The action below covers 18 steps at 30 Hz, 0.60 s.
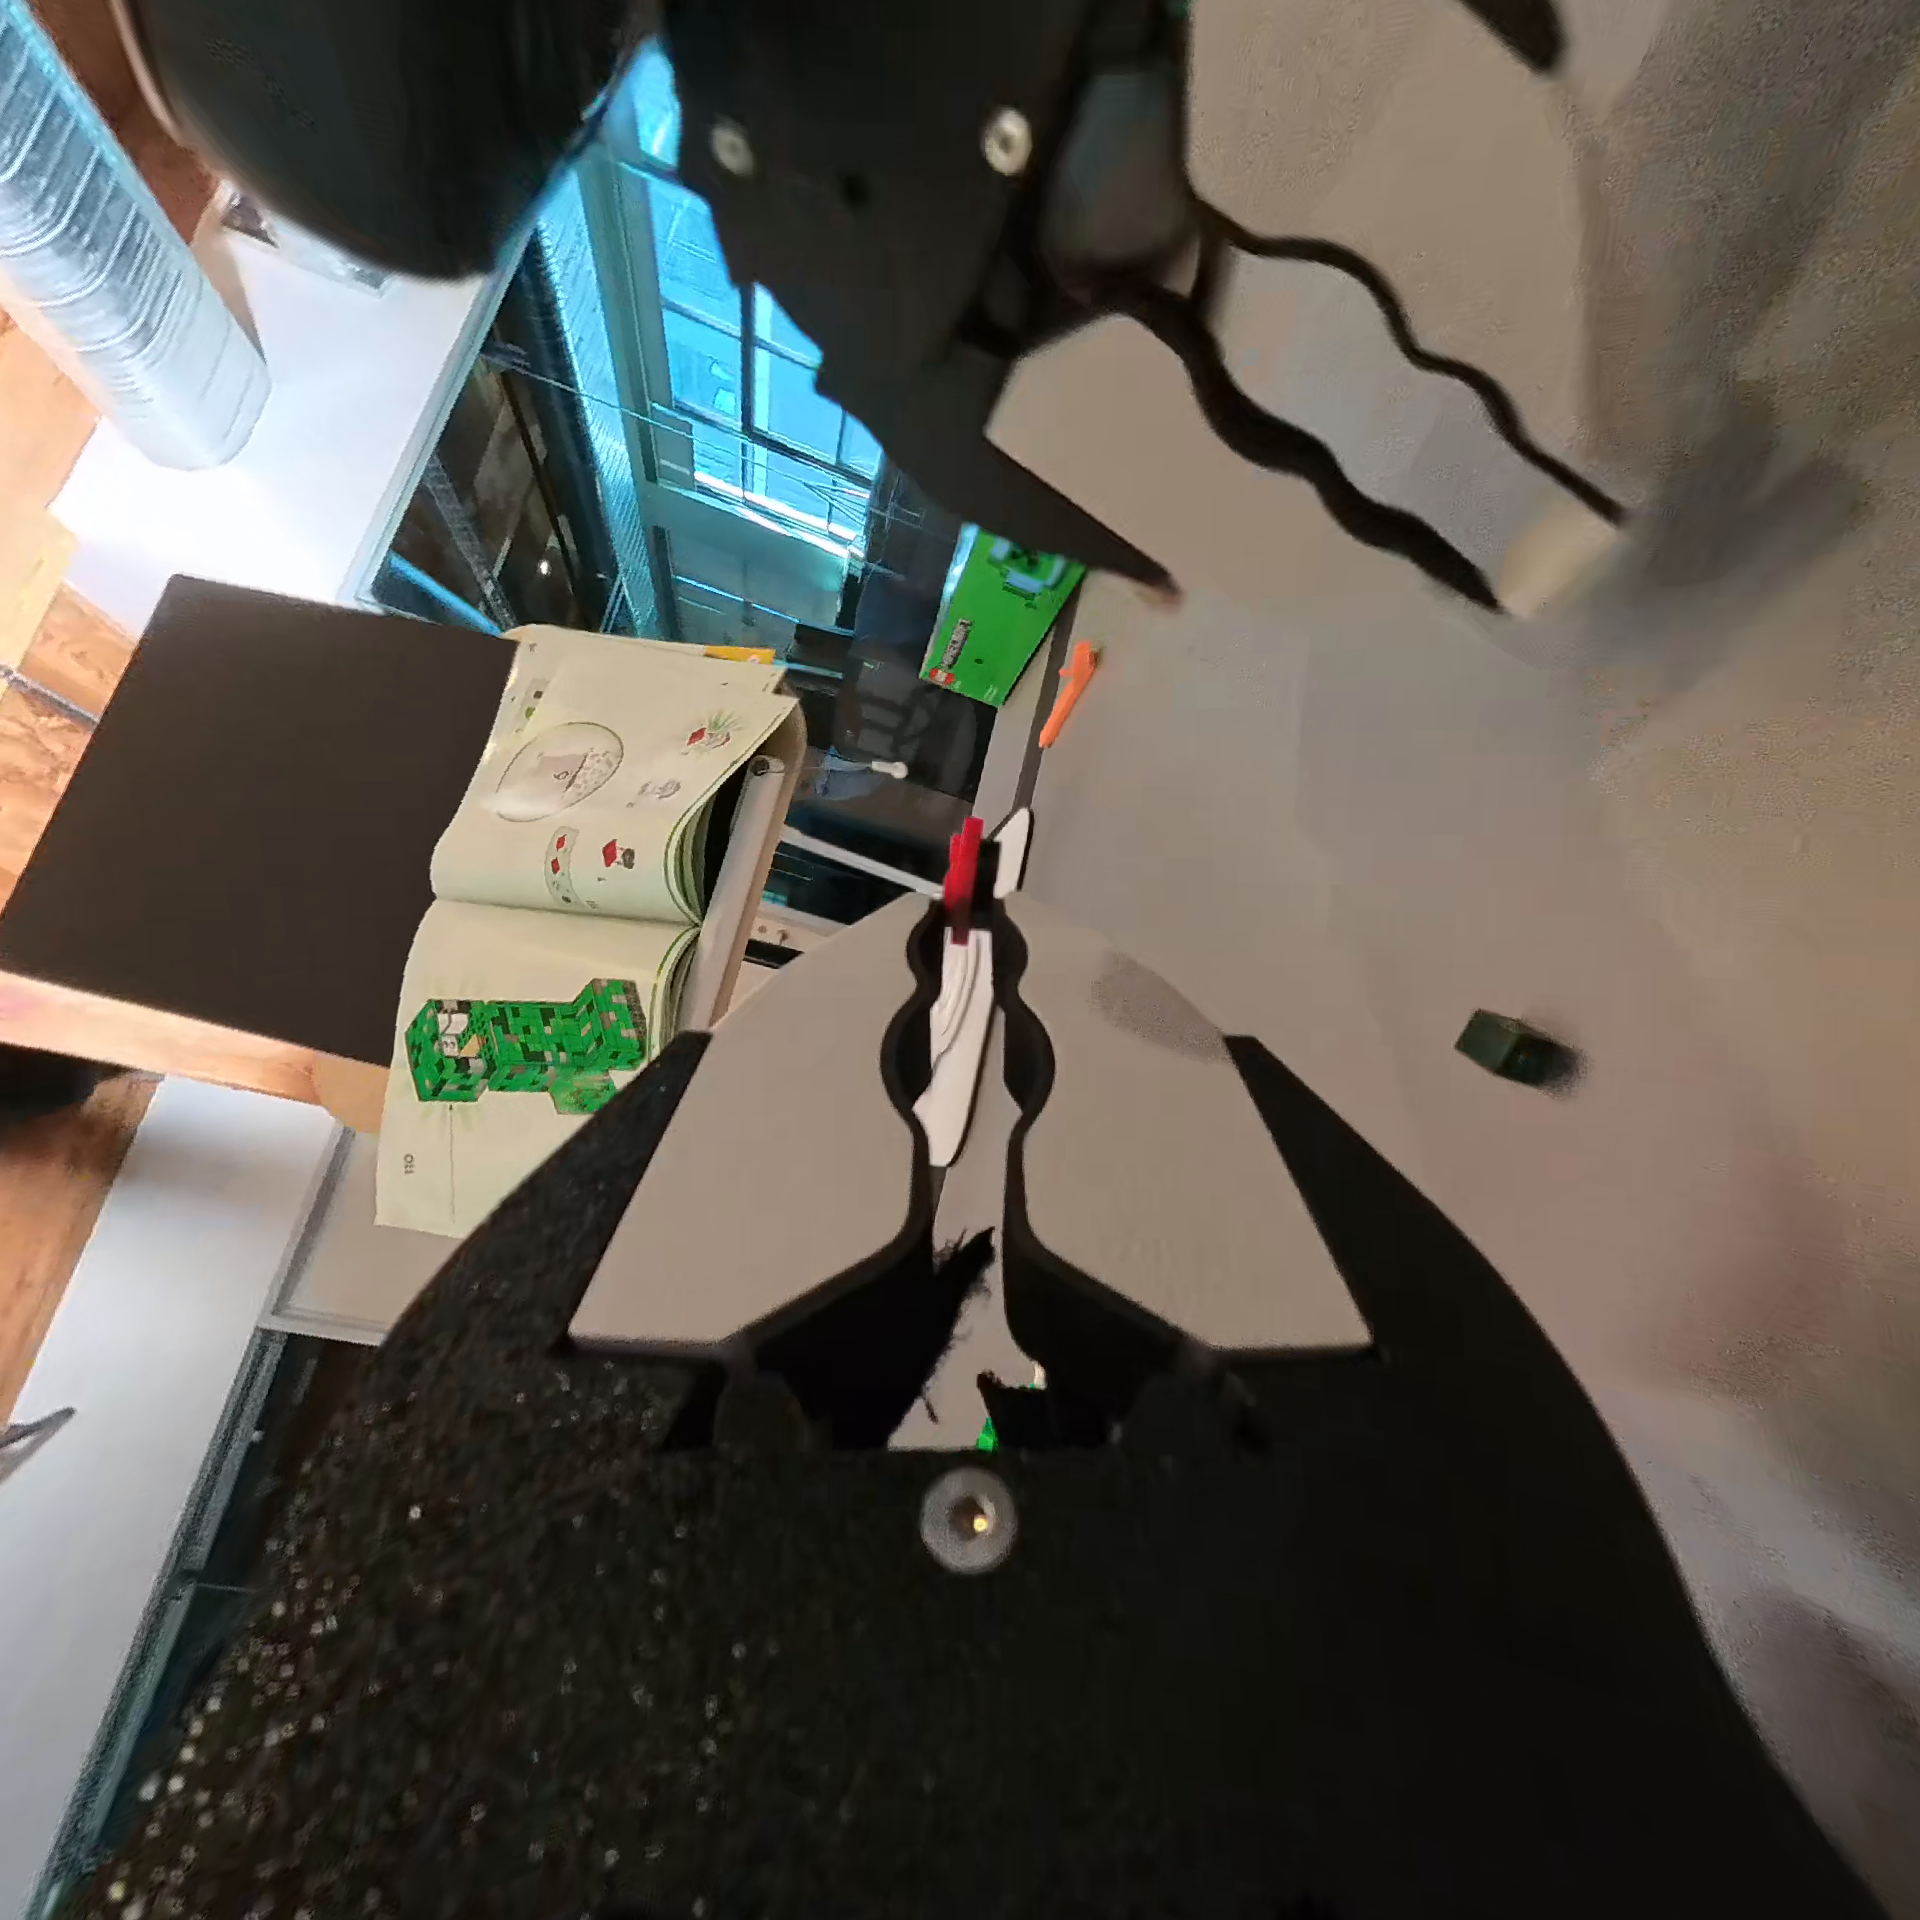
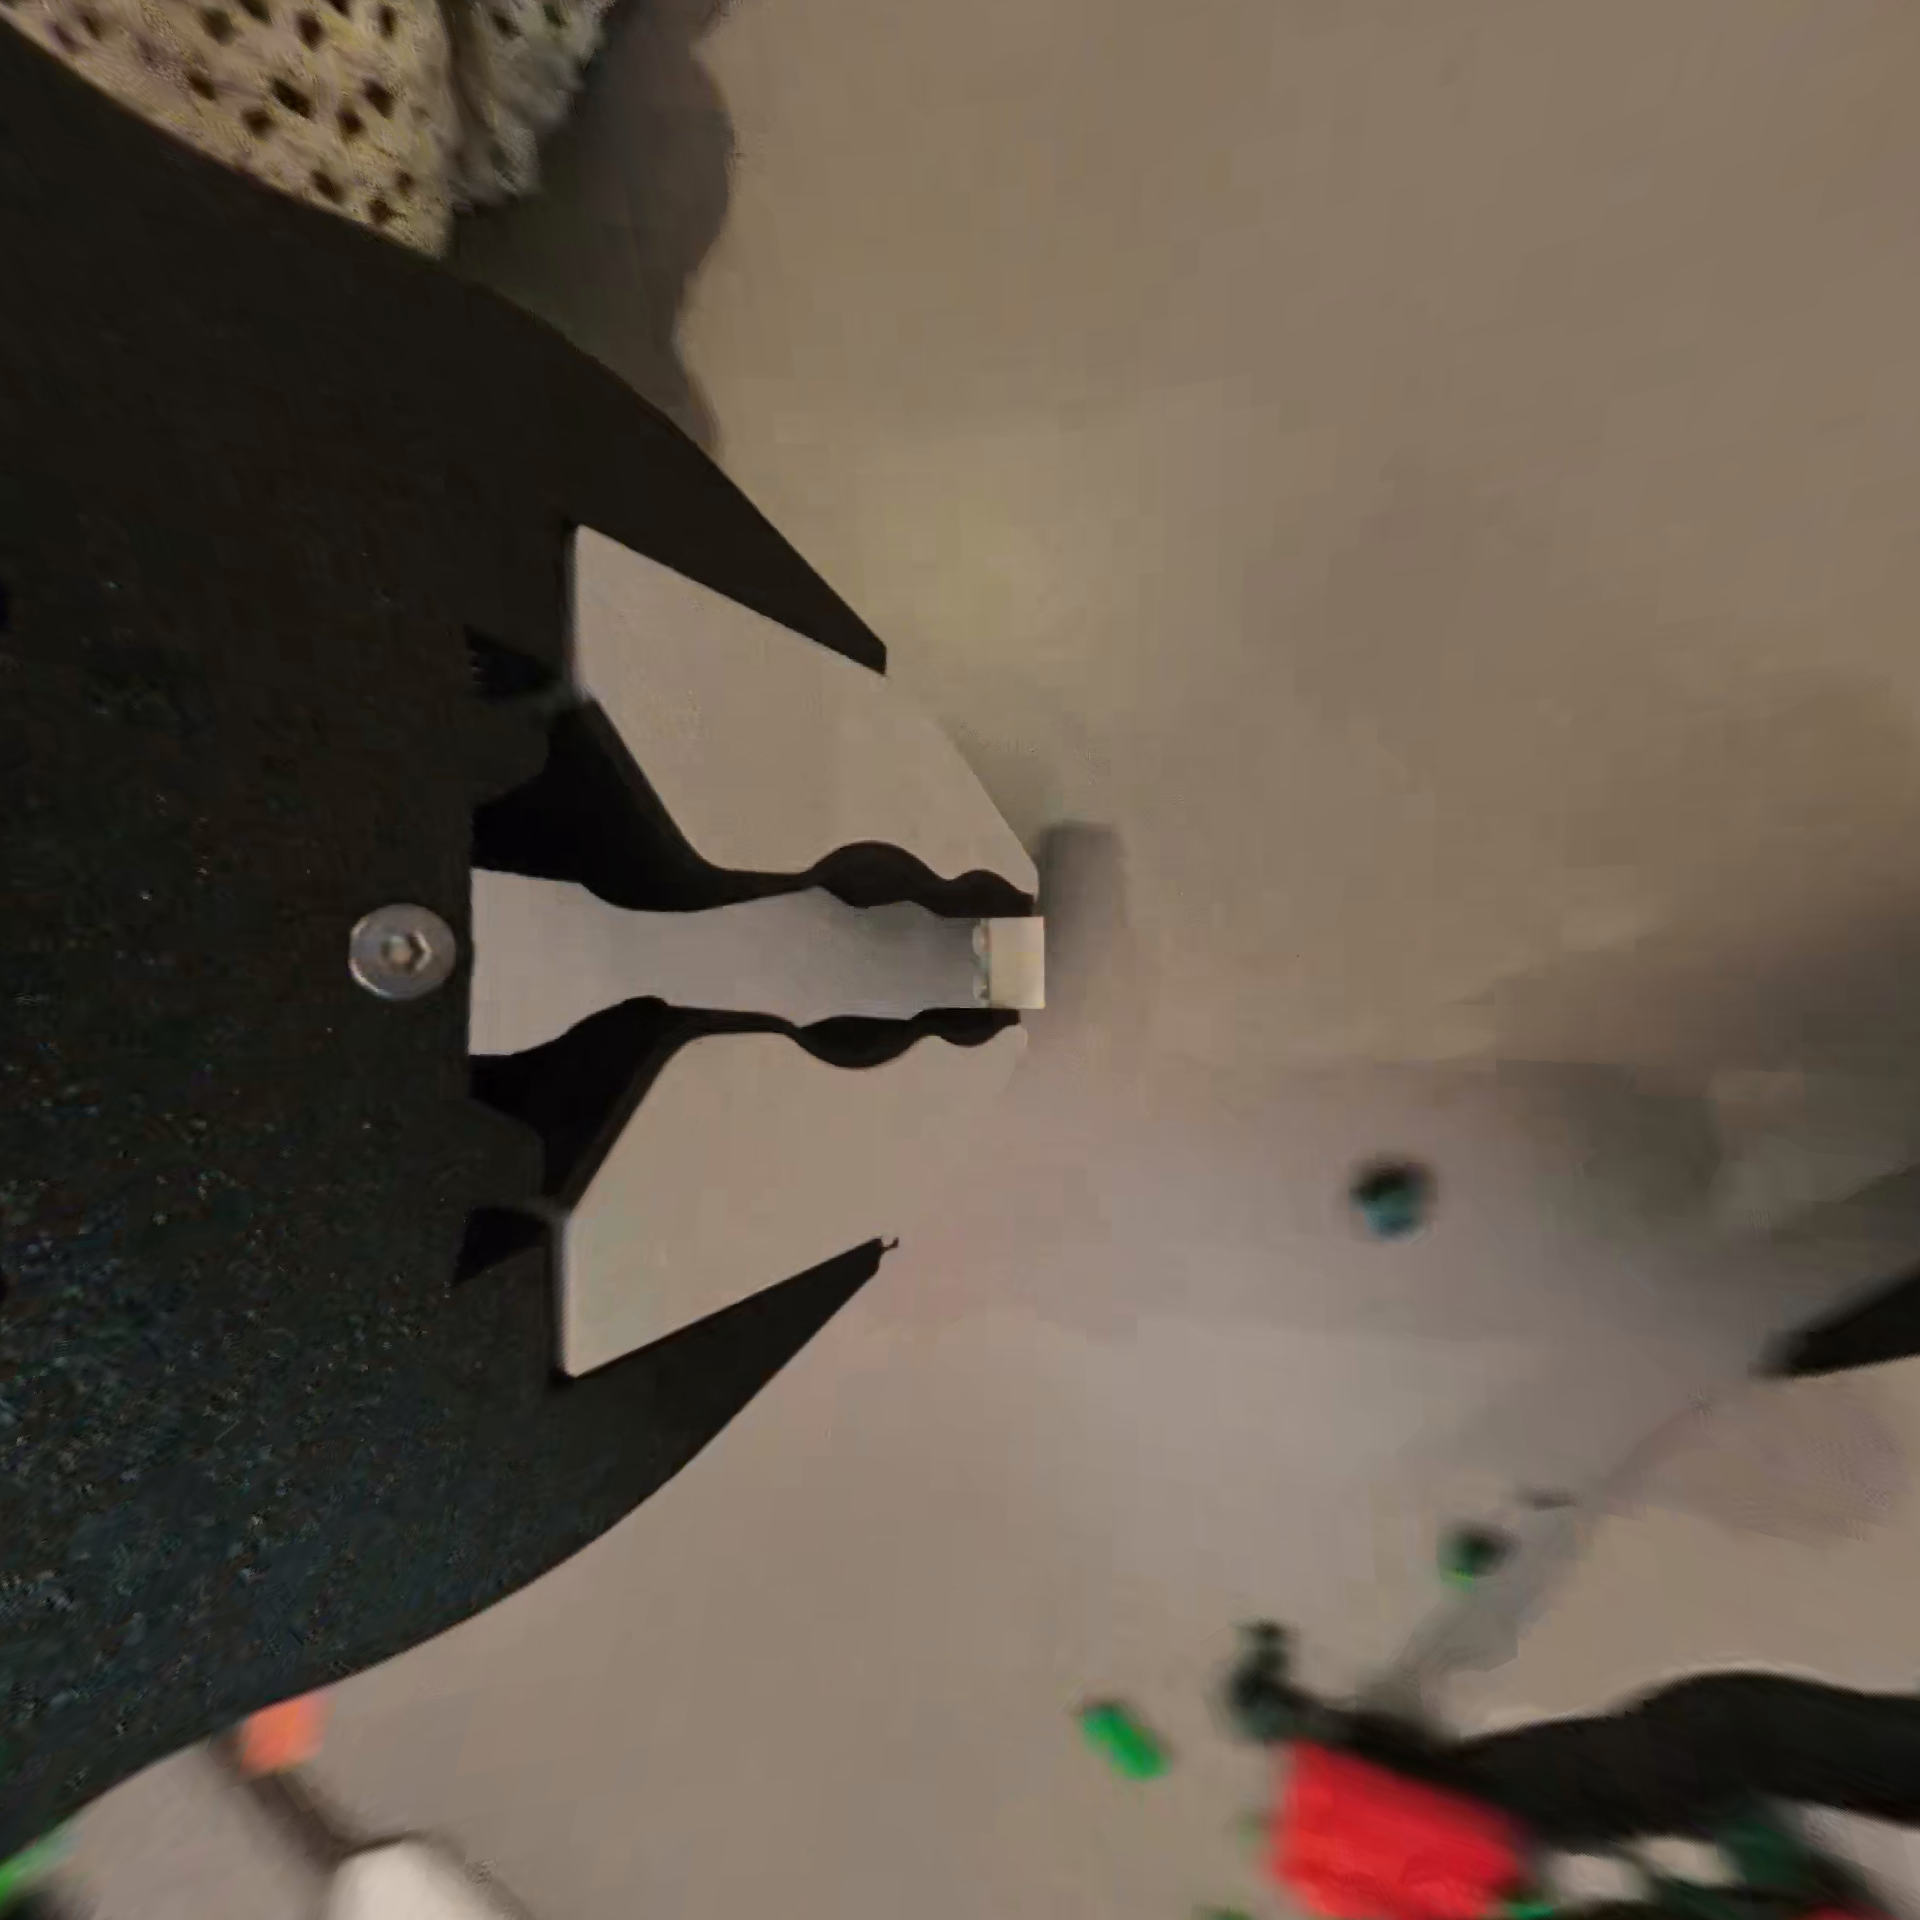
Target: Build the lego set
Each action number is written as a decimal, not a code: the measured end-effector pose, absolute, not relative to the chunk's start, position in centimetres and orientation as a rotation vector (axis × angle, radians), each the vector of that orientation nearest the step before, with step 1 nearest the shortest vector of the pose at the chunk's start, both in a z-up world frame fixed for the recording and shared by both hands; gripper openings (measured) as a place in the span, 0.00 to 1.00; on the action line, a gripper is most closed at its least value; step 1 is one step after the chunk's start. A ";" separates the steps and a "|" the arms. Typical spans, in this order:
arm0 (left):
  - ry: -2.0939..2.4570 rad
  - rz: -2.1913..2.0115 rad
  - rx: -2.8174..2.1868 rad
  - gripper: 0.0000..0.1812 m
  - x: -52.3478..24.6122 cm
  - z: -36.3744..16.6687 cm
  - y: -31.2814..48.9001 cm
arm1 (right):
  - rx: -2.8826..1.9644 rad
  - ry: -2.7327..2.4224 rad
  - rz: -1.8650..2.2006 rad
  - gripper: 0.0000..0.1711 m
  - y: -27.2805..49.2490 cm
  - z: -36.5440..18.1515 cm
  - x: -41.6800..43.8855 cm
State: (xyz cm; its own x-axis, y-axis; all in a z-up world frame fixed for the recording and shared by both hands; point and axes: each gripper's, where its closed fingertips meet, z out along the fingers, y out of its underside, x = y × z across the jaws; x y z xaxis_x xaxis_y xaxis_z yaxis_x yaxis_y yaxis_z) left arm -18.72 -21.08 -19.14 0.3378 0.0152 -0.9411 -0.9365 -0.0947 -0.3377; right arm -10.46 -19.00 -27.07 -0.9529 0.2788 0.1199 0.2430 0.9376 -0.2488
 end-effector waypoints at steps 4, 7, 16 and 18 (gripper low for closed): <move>0.928 1.024 -1.430 0.04 -18.6 -19.6 -20.8 | -0.666 -3.007 -0.155 0.09 -14.3 -27.0 -7.5; 0.929 1.021 -1.430 0.04 -18.6 -19.6 -20.8 | -0.679 -3.070 -0.424 0.09 -12.4 -27.9 -6.0; 0.967 1.027 -1.416 0.04 -17.8 -19.8 -20.8 | -0.704 -3.059 -0.338 0.22 -12.5 -27.6 -5.7; 0.973 1.015 -1.410 0.04 -17.3 -19.8 -20.8 | -0.701 -2.965 -0.145 0.27 -12.3 -26.4 -6.0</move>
State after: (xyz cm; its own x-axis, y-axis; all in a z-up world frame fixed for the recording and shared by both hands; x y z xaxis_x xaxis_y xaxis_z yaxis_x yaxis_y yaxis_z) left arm -17.34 -20.77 -19.81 0.2979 -0.0220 -0.9544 -0.9526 -0.0717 -0.2957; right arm -5.96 -12.28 -26.37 -0.8903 0.4418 0.1106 0.4505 0.8899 0.0713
